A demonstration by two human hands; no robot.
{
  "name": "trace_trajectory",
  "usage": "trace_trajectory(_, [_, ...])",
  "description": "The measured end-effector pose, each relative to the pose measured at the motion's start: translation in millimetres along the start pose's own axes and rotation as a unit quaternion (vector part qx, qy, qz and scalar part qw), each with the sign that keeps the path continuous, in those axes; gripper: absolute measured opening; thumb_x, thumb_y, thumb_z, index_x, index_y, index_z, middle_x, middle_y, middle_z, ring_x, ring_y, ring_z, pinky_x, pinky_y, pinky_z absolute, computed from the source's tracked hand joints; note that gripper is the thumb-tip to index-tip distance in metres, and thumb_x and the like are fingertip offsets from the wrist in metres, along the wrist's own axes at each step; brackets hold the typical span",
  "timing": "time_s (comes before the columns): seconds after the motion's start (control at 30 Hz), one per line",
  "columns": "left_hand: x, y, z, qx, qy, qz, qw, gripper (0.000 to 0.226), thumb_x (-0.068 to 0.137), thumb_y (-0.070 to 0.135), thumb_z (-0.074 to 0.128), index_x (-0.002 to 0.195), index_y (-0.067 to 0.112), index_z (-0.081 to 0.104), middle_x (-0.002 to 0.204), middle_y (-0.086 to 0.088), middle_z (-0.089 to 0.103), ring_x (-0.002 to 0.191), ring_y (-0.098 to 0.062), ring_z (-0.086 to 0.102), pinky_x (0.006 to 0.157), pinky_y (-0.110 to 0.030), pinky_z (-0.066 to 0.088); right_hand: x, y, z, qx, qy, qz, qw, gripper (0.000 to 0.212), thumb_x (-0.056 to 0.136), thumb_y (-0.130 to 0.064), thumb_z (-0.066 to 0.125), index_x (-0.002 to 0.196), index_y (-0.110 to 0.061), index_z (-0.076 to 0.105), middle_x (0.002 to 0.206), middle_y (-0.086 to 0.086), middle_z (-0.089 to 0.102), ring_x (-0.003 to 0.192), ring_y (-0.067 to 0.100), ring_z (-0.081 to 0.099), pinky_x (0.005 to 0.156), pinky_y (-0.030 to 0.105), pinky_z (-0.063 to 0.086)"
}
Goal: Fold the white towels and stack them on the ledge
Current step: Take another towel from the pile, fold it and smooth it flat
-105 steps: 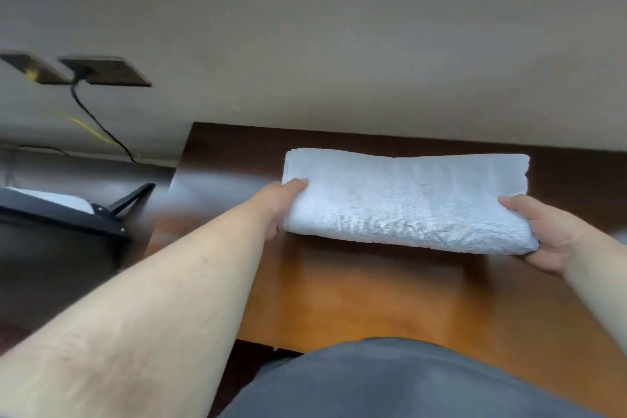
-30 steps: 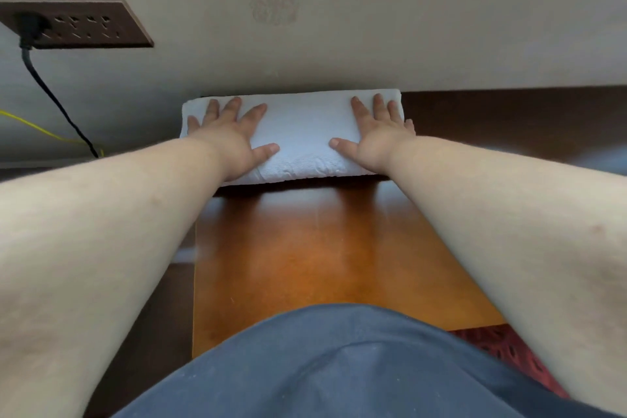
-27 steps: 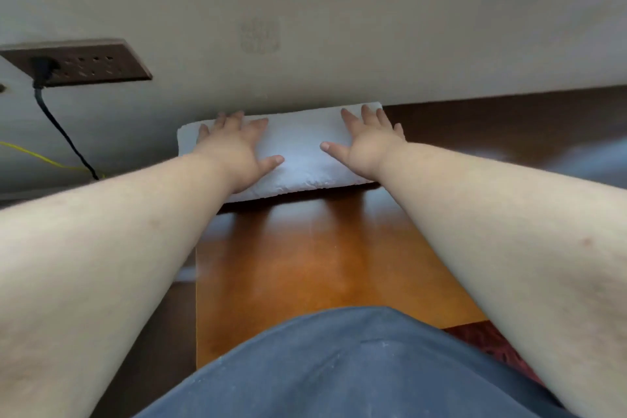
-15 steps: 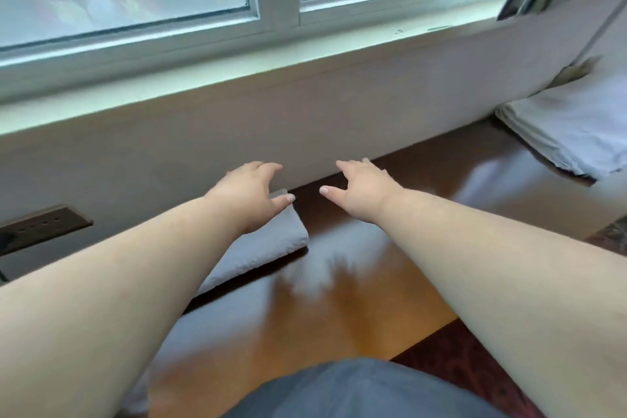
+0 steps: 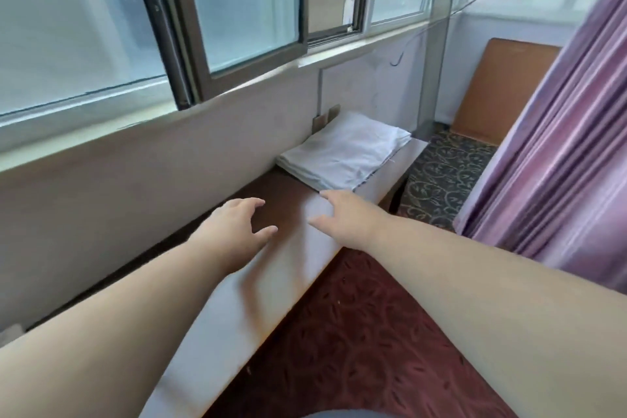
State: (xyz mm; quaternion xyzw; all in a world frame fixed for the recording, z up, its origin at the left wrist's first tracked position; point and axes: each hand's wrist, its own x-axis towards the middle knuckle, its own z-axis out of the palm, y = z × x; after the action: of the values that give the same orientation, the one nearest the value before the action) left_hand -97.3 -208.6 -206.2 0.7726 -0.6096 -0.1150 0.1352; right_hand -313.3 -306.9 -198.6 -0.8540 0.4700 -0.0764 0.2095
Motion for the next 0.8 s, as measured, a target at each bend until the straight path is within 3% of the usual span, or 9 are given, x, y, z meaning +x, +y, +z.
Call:
trace_trajectory(0.1, [28.5,68.0,19.6,-0.02,0.006,0.023,0.999,0.066,0.086,0.061,0.054,0.143,0.034,0.037,0.148,0.002,0.039,0.132,-0.019,0.041,0.108,-0.039,0.036,-4.7,60.4,-42.0,0.027,0.044,0.038,0.998,0.064,0.091,-0.054,0.059,0.141,-0.014,0.049,0.143,0.008,0.052,0.132,0.026,0.047,0.104,0.036,0.039])
trace_trajectory(0.23, [58.8,121.9,36.8,-0.027,0.015,0.029,0.999,0.066,0.086,0.06,0.053,0.144,0.032,0.036,0.148,0.002,0.039,0.131,-0.021,0.042,0.107,-0.04,0.037,0.5,119.4,-75.6,0.04,0.069,0.064,0.995,0.071,0.091,-0.054,0.058,0.148,-0.015,0.041,0.15,0.007,0.045,0.134,0.025,0.045,0.105,0.033,0.037])
trace_trajectory(0.37, [99.1,138.7,50.0,-0.036,0.012,0.011,0.999,0.07,0.086,0.059,0.053,0.146,0.03,0.034,0.149,0.001,0.037,0.133,-0.022,0.04,0.108,-0.04,0.037,26.7,159.6,-92.0,0.023,0.101,0.058,0.993,0.067,0.092,-0.051,0.06,0.146,-0.014,0.045,0.148,0.008,0.047,0.137,0.025,0.041,0.108,0.031,0.031])
trace_trajectory(0.6, [207.1,145.6,75.0,-0.047,0.013,0.031,0.998,0.074,0.083,0.06,0.057,0.145,0.025,0.037,0.148,-0.002,0.041,0.136,-0.021,0.037,0.11,-0.04,0.035,101.5,205.6,-105.4,-0.022,0.097,0.038,0.994,0.077,0.092,-0.054,0.058,0.151,-0.011,0.036,0.154,0.008,0.039,0.144,0.021,0.03,0.118,0.033,0.023])
trace_trajectory(0.8, [315.8,165.4,93.9,-0.039,-0.011,0.061,0.997,0.073,0.084,0.057,0.058,0.145,0.023,0.038,0.147,-0.002,0.043,0.136,-0.021,0.037,0.111,-0.038,0.033,161.1,257.2,-130.0,-0.024,0.09,0.08,0.992,0.078,0.092,-0.056,0.057,0.154,-0.014,0.032,0.156,0.008,0.036,0.144,0.023,0.03,0.118,0.037,0.025])
